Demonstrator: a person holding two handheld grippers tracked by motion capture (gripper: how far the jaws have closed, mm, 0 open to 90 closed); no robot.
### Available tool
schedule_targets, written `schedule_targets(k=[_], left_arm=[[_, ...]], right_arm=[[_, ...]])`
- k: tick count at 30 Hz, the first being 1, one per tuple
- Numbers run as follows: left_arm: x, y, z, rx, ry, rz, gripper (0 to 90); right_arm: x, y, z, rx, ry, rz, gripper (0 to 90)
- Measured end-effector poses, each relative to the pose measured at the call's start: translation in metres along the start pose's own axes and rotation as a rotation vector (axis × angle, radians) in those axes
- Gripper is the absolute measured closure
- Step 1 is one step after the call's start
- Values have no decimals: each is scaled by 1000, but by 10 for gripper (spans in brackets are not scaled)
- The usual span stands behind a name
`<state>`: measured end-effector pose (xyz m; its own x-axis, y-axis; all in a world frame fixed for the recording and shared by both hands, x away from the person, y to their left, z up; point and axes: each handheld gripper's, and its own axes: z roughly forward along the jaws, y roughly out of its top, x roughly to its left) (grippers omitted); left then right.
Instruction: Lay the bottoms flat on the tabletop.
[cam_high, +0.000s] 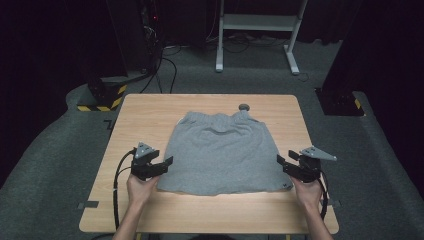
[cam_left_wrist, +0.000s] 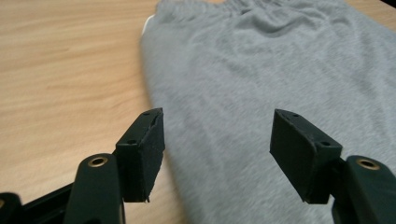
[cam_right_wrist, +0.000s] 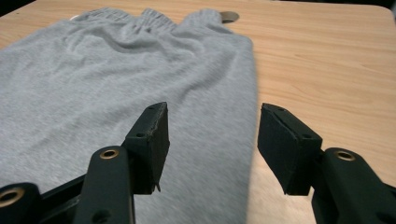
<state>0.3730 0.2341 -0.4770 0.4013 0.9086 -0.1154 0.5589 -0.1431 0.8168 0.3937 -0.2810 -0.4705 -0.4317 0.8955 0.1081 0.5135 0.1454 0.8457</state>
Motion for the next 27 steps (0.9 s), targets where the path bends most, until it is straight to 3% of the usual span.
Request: schedule_targets(k=[6,17,27], left_arm=[[10,-15,-6,17,54,-17,366],[25,-39,-9,66,139,-39,380],[37,-53,-8,105,151,-64,382]], right_arm=[[-11,-13,-7,13,-35,25,450],[-20,-39,-7,103,-105,32,540],[-24,-54,-2,153,-144,34,566]])
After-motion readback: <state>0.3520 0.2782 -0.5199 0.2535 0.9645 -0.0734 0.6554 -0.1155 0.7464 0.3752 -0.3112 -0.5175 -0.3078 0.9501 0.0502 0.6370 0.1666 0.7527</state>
